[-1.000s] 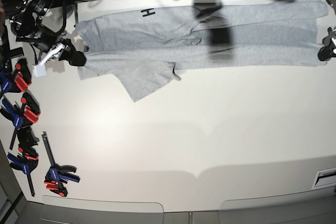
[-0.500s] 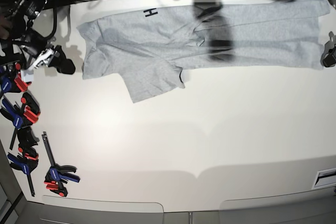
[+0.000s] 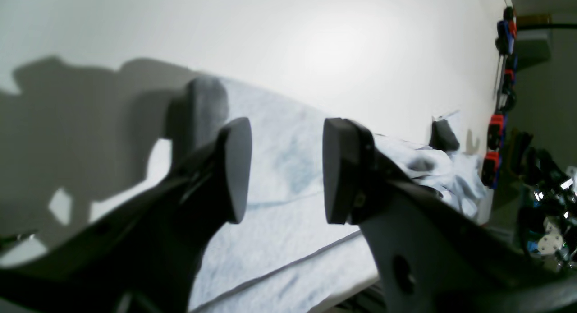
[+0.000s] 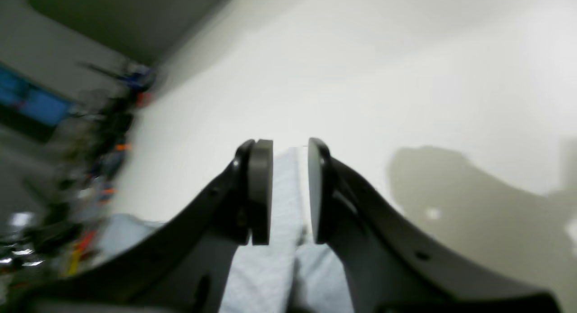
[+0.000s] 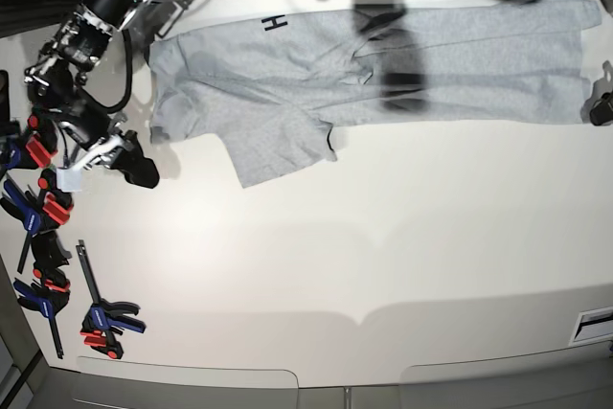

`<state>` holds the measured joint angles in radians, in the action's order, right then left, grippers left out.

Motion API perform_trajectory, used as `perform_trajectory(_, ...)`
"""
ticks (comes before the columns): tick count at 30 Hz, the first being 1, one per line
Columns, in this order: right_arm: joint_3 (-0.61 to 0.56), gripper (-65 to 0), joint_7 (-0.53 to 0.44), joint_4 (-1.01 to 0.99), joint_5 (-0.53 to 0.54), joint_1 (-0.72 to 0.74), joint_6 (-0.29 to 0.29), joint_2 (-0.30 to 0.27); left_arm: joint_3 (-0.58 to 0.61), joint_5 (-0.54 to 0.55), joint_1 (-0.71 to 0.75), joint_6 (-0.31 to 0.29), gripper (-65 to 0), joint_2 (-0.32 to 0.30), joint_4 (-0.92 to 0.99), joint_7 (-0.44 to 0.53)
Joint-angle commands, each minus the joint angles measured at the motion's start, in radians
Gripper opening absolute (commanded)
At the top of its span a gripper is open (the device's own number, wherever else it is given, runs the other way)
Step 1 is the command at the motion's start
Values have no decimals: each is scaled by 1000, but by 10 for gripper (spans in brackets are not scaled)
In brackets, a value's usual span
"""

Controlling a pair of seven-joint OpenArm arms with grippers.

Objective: Fold the T-shirt properly

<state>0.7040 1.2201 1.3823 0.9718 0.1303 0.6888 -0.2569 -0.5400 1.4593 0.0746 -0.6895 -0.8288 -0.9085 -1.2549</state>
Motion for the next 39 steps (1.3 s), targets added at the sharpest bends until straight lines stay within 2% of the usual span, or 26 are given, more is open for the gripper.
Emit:
perform_trajectory(1,-27,-525,-54,16,-26,23,9,-5,-11,24,-8,-9,-409,-36,-34,9)
perform_trajectory(4,-127,-525,-177,16,-194,22,9,11,-11,24,-8,-9,-409,-36,-94,9)
perform_trajectory(10,-288,-525,-364,16,-400,29,9,63,-11,24,-7,-9,-431,-23,-127,5)
perform_trajectory(13,-330,-523,-375,10,-508,51,-40,101,-11,24,-8,-9,-431,0,-127,-4)
perform_trajectory(15,-348,-463,-373,-6,-562,72,-45,124,-11,24,-7,-9,-431,25,-127,-7)
perform_trajectory(17,-365,-385,-375,-34,-573,89,-51,133,-11,24,-5,-9,-431,53,-127,-11)
perform_trajectory(18,-372,-367,-375,-55,-572,99,-60,133,-11,24,-5,-9,-431,68,-127,-14)
perform_trajectory(24,-375,-365,-360,-245,-580,163,-96,132,-11,24,26,-9,-431,120,-127,-13)
perform_trajectory(29,-376,-366,-359,-360,-572,174,-95,133,-11,24,45,-9,-431,130,-127,-13)
perform_trajectory(32,-376,-373,-315,-369,-566,174,-77,133,-11,24,44,-9,-431,130,-127,-13)
perform_trajectory(34,-375,-413,-280,-368,-537,174,-48,131,-11,24,44,-9,-431,131,-127,-13)
perform_trajectory(37,-375,-546,-260,-368,-494,174,-37,130,-11,24,44,-9,-433,130,-127,-13)
perform_trajectory(39,-376,-600,-262,-368,-489,175,-37,130,-11,24,44,-9,-433,130,-127,-13)
